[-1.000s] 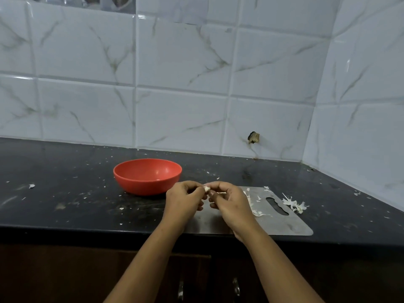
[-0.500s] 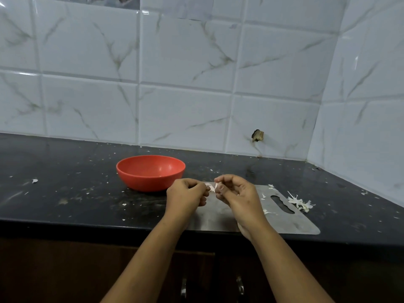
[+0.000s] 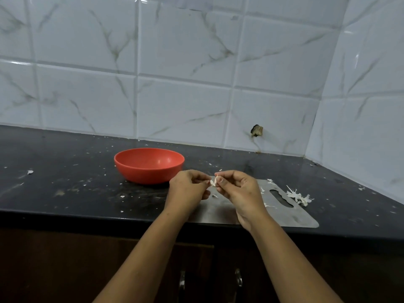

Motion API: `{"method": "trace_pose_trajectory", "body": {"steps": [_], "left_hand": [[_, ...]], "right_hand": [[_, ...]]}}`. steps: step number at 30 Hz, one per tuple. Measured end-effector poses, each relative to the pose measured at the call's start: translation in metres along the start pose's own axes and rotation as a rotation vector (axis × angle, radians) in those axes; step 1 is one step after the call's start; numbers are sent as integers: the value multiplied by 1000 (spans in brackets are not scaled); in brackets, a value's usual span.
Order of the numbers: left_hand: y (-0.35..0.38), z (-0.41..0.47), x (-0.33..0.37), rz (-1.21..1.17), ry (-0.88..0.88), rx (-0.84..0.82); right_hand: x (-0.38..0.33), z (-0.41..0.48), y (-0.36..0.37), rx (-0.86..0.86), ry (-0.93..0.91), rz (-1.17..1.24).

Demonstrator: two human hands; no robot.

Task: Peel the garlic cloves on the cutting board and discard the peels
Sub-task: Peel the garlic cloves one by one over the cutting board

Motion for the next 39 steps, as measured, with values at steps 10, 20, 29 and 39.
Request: {"method": "trace_pose_trajectory", "body": {"steps": [10, 20, 29, 39], "left_hand": [[-1, 5, -8, -260, -86, -15], [3, 10, -11, -398, -126, -113], [1, 8, -11, -405, -109, -132], [-2, 5, -6, -447, -109, -114]], "right_hand": [[6, 19, 20, -137, 61, -169], [6, 20, 17, -72, -78, -371], [1, 18, 13, -19, -139, -433], [-8, 14, 22, -67, -316, -606]]}}
Point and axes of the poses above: each hand's wrist, its own z-axis towards the middle knuckle, its own y-axis out of the palm, x = y × z, the point moved 6 cm from there along z, towards the middle knuckle, and after that the axes turned 1 degree about x, right-handed, at the moved point
